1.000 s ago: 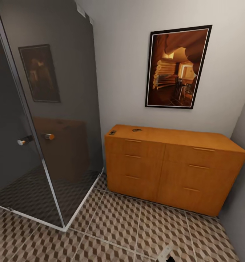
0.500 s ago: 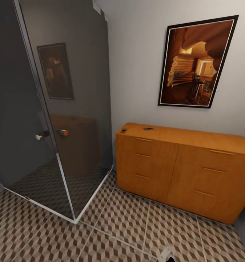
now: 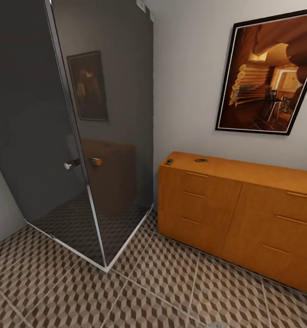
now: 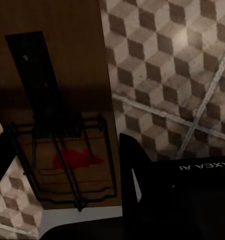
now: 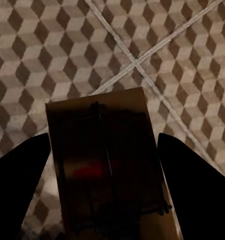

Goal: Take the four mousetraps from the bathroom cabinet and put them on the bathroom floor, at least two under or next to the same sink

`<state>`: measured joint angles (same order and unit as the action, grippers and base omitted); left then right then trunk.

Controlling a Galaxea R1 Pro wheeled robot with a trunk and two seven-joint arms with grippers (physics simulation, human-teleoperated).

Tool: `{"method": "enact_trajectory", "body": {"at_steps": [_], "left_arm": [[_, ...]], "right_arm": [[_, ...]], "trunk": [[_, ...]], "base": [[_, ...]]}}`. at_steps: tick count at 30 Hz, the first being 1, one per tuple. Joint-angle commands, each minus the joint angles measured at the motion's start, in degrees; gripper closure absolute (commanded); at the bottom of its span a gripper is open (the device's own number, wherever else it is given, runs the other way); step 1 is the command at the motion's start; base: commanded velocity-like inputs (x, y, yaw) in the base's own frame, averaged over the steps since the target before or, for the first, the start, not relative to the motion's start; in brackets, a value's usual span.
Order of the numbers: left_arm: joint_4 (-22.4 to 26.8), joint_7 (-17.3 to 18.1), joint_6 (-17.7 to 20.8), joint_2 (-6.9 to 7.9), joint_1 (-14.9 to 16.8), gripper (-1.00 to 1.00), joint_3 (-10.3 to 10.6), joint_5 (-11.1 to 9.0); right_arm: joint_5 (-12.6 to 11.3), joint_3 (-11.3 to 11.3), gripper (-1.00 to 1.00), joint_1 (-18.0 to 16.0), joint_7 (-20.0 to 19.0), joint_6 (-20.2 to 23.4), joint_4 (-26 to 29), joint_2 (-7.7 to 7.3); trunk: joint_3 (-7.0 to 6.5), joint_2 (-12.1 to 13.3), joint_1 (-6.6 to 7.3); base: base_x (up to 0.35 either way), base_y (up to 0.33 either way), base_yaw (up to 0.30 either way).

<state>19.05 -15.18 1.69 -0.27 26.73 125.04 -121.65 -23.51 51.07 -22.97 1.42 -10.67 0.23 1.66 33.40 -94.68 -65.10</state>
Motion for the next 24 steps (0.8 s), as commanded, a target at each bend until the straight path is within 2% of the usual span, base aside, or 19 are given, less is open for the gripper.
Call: {"method": "enact_trajectory", "body": {"at_steps": [1,3,4,5,9,13,24], "left_arm": [[0.07,-0.29,0.16,0.0,0.08,1.0,0.2,0.18],[0.09,-0.29,0.16,-0.04,0.08,1.0,0.2,0.22],[0.09,-0.29,0.16,-0.05,0.08,1.0,0.2,0.21],[0.1,-0.29,0.16,-0.05,0.08,1.0,0.2,0.2],[0.05,-0.29,0.15,-0.02,0.08,1.0,0.2,0.2],[-0.04,-0.29,0.12,-0.06,0.08,1.0,0.2,0.27],[-0.06,-0.26,0.07,-0.09,0.08,1.0,0.2,0.28]], "right_arm": [[-2.53,0.49,1.0,0.06,0.16,-0.09,-0.04,0.01],[-6.66,0.53,1.0,0.15,0.21,-0.04,-0.05,-0.05],[-7.57,0.54,1.0,0.16,0.22,-0.04,-0.05,-0.09],[-9.9,0.53,1.0,0.19,0.29,-0.07,-0.08,-0.22],[-14.24,0.55,1.0,0.21,0.41,-0.32,-0.13,-0.79],[-15.06,0.6,1.0,0.26,0.44,-0.63,-0.14,-0.86],[-14.72,0.76,1.0,0.47,0.45,-1.59,-0.31,-0.84]], "trunk": [[0.13,-0.03,0.01],[0.28,-0.03,0.01],[0.35,-0.03,0.01],[0.43,-0.03,0.01],[0.73,-0.03,0.01],[1.04,-0.03,0.01],[1.74,-0.03,0.01]], "base": [[0.0,0.0,0.186],[0.0,0.0,0.183],[0.0,0.0,0.18],[0.0,0.0,0.176],[0.0,0.0,0.172],[0.0,0.0,0.17],[0.0,0.0,0.17]]}}
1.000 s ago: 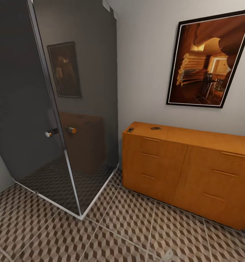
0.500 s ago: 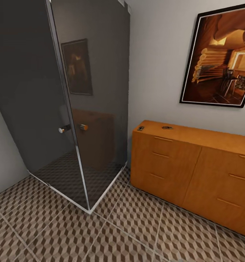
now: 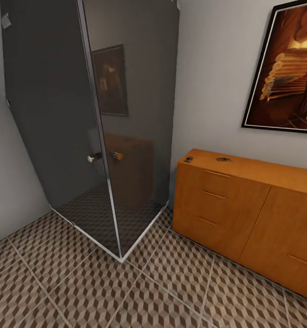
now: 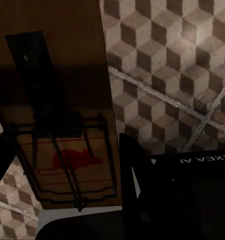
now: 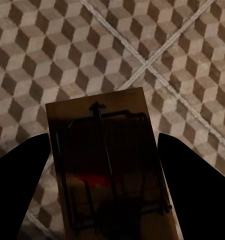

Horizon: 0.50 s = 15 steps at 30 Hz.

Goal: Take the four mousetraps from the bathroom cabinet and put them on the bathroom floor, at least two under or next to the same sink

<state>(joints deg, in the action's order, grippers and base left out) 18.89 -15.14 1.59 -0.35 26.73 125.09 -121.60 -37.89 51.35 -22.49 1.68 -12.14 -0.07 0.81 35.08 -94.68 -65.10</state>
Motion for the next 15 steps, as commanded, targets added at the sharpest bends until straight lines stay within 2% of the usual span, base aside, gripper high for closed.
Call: {"method": "enact_trajectory", "body": {"at_steps": [1,5,10,15], "left_arm": [[0.1,-0.27,0.17,0.0,0.07,1.0,0.16,0.22],[0.1,-0.26,0.17,0.0,0.07,1.0,0.16,0.23],[0.1,-0.25,0.17,0.0,0.07,1.0,0.16,0.24],[0.11,-0.24,0.17,0.0,0.07,1.0,0.16,0.08]], "right_arm": [[-0.26,0.5,1.0,-0.02,0.13,-0.15,0.04,0.0],[-0.02,0.64,1.0,-0.01,0.08,-0.16,0.08,0.09],[0.06,0.68,1.0,-0.01,0.08,-0.83,0.11,0.08],[0.01,0.68,1.0,-0.01,0.11,-3.5,-0.02,0.06]], "trunk": [[0.06,-0.03,0.01],[0.07,-0.03,0.01],[0.08,-0.03,0.01],[0.08,-0.03,0.01]], "base": [[0.0,0.0,0.039],[0.0,0.0,0.127],[0.0,0.0,0.268],[0.0,0.0,0.285]]}}
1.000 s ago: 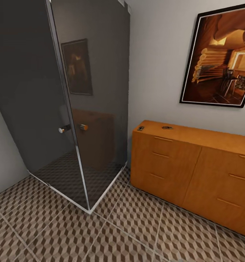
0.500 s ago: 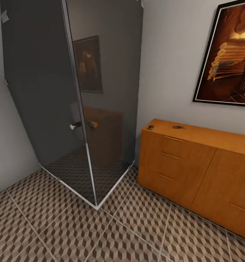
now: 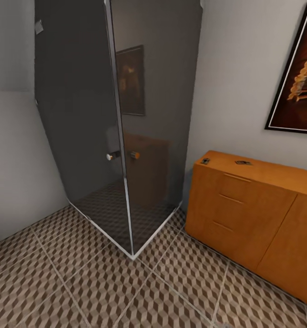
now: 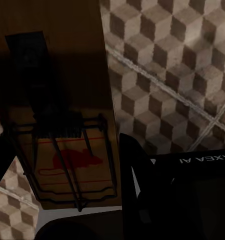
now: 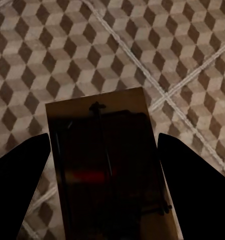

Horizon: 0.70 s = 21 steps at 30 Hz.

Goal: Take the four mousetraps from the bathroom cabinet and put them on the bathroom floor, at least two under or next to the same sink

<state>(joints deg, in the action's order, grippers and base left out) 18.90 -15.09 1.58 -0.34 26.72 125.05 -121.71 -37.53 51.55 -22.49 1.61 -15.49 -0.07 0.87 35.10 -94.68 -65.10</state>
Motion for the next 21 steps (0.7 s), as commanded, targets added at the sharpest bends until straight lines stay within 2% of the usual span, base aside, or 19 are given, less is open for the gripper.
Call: {"method": "enact_trajectory", "body": {"at_steps": [1,21], "left_arm": [[0.09,-0.29,0.18,-0.01,0.08,1.0,0.19,0.19],[-2.69,-0.29,0.18,0.06,0.08,1.0,0.16,0.08]], "right_arm": [[-0.35,0.48,1.0,-0.01,0.16,-0.23,-0.02,0.01],[-0.35,0.48,1.0,-0.01,0.23,-0.32,-0.02,-0.07]], "trunk": [[0.05,-0.03,0.0],[0.05,-0.03,0.0]], "base": [[0.0,0.0,0.288],[0.0,0.0,0.288]]}}
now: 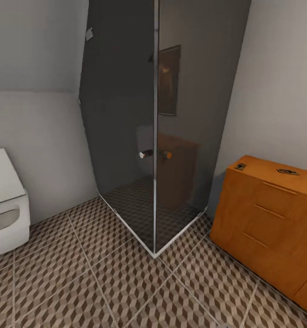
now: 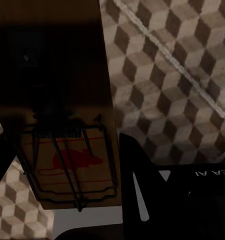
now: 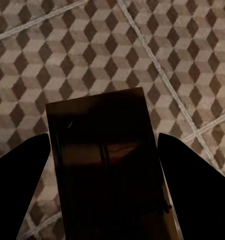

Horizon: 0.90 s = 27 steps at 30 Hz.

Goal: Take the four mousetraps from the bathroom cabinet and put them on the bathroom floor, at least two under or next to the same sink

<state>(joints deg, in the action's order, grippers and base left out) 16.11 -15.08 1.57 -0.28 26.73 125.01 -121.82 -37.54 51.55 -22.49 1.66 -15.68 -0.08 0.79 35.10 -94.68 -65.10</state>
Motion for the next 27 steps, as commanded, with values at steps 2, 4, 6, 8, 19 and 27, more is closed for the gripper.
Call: {"method": "enact_trajectory", "body": {"at_steps": [2,4,6,8,19,27], "left_arm": [[0.09,-0.3,0.18,-0.04,0.08,1.0,0.2,0.22],[0.07,-0.3,0.18,-0.05,0.08,1.0,0.2,0.21],[0.07,-0.28,0.15,-0.06,0.08,1.0,0.21,0.19],[0.13,-0.24,-0.07,-0.08,0.08,1.0,0.23,0.18],[0.14,-0.21,-0.43,-0.11,0.08,1.0,0.21,0.26],[0.1,-0.21,-0.5,-0.16,0.08,1.0,0.16,0.17]], "right_arm": [[-0.35,0.48,1.0,-0.01,0.18,-0.14,-0.01,0.01],[-0.35,0.48,1.0,-0.01,0.18,-0.14,-0.01,-0.02],[-0.35,0.48,1.0,-0.01,0.18,-0.14,-0.01,-0.01],[-0.35,0.48,1.0,-0.01,0.18,-0.14,-0.01,0.0],[-0.35,0.48,1.0,-0.01,0.18,-0.14,-0.01,0.0],[-0.34,0.56,1.0,-0.01,0.18,-0.14,-0.01,0.0]], "trunk": [[0.05,-0.03,0.0],[0.05,-0.03,0.0],[0.05,-0.03,0.0],[0.05,-0.03,0.0],[0.05,-0.03,0.0],[0.16,-0.03,0.0]], "base": [[0.0,0.0,0.288],[0.0,0.0,0.288],[0.0,0.0,0.288],[0.0,0.0,0.288],[0.0,0.0,0.287],[0.0,0.0,0.287]]}}
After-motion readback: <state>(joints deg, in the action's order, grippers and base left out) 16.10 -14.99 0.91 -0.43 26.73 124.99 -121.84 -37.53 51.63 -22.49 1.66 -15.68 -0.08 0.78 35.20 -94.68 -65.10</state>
